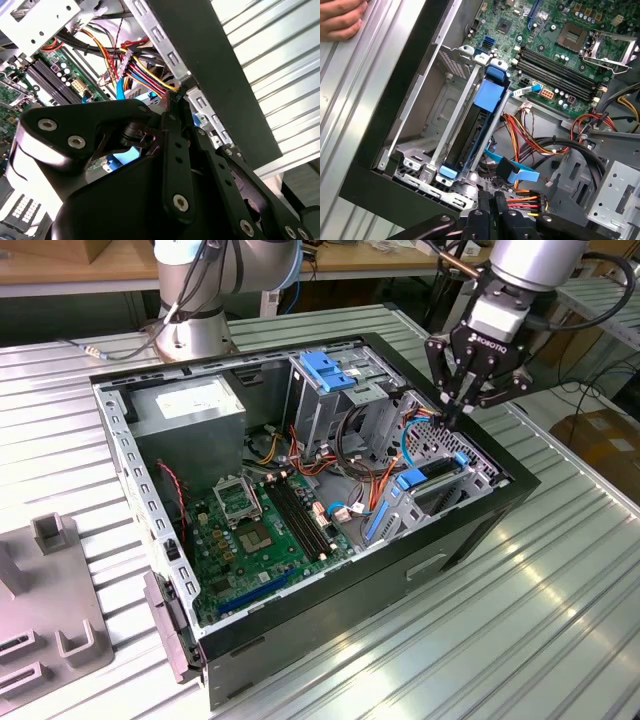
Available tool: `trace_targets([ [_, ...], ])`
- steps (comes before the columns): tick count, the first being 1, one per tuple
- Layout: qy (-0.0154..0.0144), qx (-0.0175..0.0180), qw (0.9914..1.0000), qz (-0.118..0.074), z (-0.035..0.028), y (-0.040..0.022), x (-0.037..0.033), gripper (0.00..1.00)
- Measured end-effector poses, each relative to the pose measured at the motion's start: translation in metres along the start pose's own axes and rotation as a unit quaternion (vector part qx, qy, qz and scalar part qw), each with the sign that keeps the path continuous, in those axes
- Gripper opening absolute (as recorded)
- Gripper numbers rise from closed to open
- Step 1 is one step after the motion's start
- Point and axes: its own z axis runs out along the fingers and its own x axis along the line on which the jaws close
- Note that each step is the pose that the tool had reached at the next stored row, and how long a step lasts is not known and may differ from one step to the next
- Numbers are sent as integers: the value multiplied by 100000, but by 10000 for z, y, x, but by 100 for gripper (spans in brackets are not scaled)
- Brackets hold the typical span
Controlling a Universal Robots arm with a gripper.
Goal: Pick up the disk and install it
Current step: 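Insert the first disk wire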
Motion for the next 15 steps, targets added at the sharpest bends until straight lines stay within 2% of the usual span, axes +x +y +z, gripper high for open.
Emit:
trace_targets([
  [2, -5, 2, 100000, 60, 2, 28, -13, 16],
  [5, -21, -123, 99964, 2692, 3, 32, -15, 16],
  [10, -43, -235, 99867, 5158, 6, 34, -16, 16],
  [15, -52, -246, 99852, 5431, 7, 47, -12, 16],
])
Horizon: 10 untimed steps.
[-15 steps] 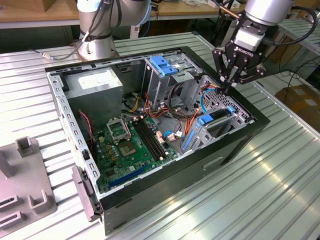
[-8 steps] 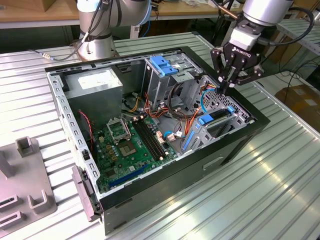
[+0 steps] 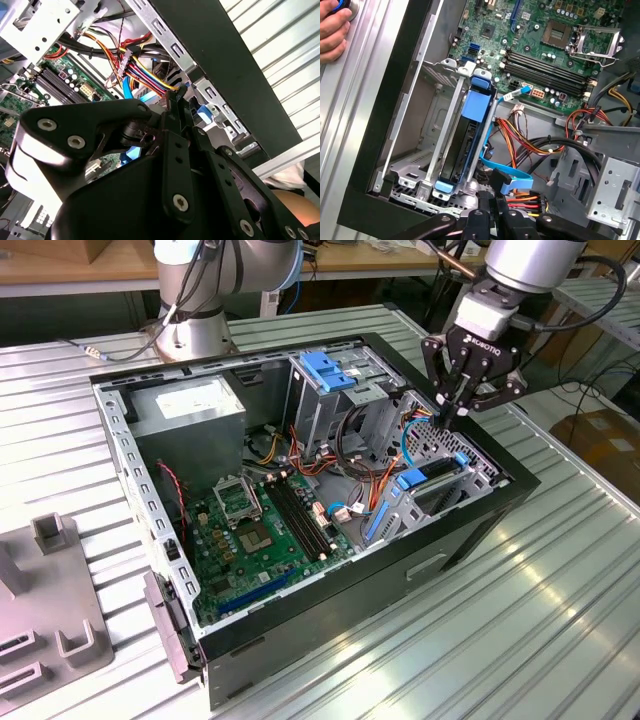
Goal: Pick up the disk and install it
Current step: 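Insert the first disk wire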
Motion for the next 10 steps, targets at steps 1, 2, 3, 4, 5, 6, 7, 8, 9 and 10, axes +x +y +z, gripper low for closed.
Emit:
trace_targets([
  [1, 5, -3, 100000, -1, 0, 0, 0, 16],
  [2, 4, -2, 100000, 1, 0, 1, 1, 16],
  [3, 1, 0, 100000, 2, 0, 1, 2, 16],
  [4, 3, -1, 100000, 0, 0, 1, 2, 16],
  [5, 2, 1, 100000, 0, 0, 1, 3, 16],
  [6, 4, -2, 100000, 2, 0, 1, 3, 16],
  [7, 2, 0, 100000, 3, 0, 1, 3, 16],
  [8, 3, -1, 100000, -1, 0, 1, 4, 16],
  [9, 3, -1, 100000, 2, 0, 2, 4, 16],
  [10, 4, -1, 100000, 1, 0, 2, 4, 16],
])
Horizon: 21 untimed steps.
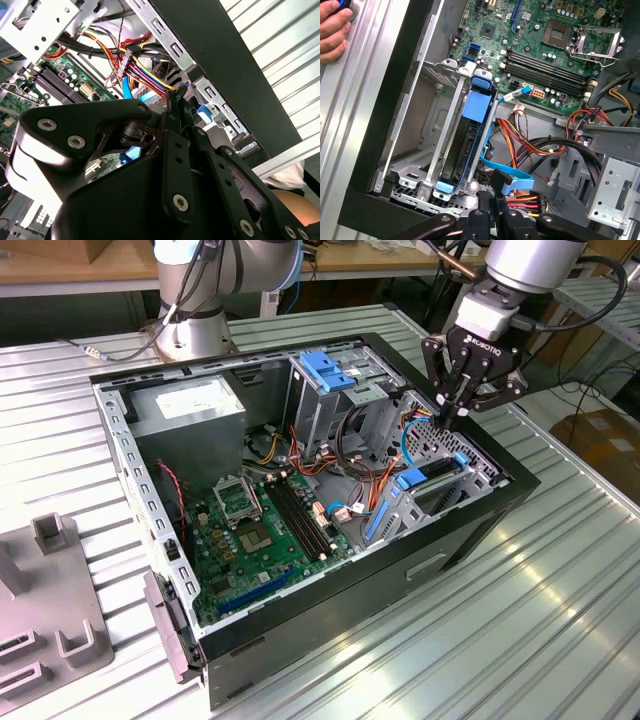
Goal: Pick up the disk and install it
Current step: 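Insert the first disk wire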
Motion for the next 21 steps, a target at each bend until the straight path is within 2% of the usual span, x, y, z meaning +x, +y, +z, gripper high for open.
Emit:
trace_targets([
  [5, -5, -9, 100000, 218, 0, 1, 1, 16],
  [12, -39, -139, 99959, 2873, 2, 4, 10, 16],
  [21, -40, -196, 99917, 4074, 11, 33, 62, 16],
])
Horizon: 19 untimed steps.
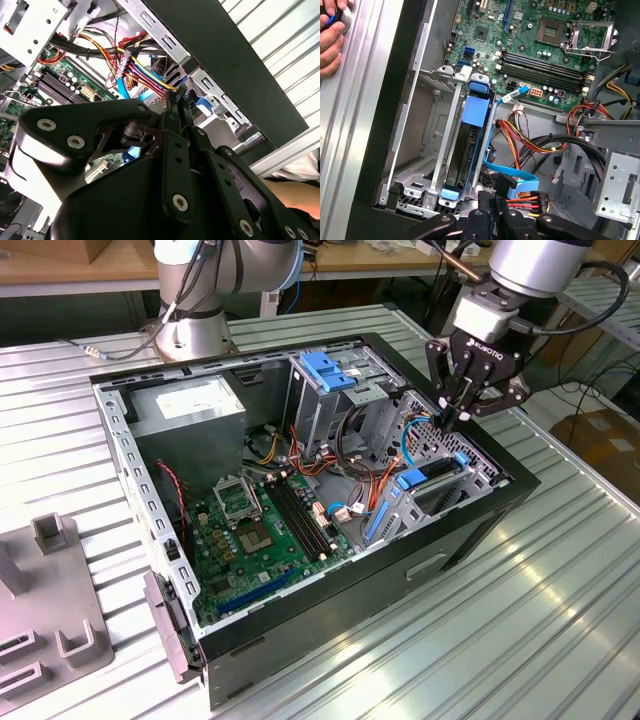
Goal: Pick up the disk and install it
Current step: 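Insert the first disk wire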
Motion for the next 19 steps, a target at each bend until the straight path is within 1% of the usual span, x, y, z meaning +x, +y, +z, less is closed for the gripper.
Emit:
trace_targets([
  [5, -5, -74, 99988, 1568, 14, 6, 23, 16],
  [8, 56, -140, 99965, 2643, 26, 16, 61, 16],
  [10, 137, -174, 99957, 2941, 32, 21, 83, 16],
  [12, 296, -224, 99946, 3258, 37, 26, 102, 16],
  [19, 319, -239, 99940, 3443, 38, 27, 104, 16],
])
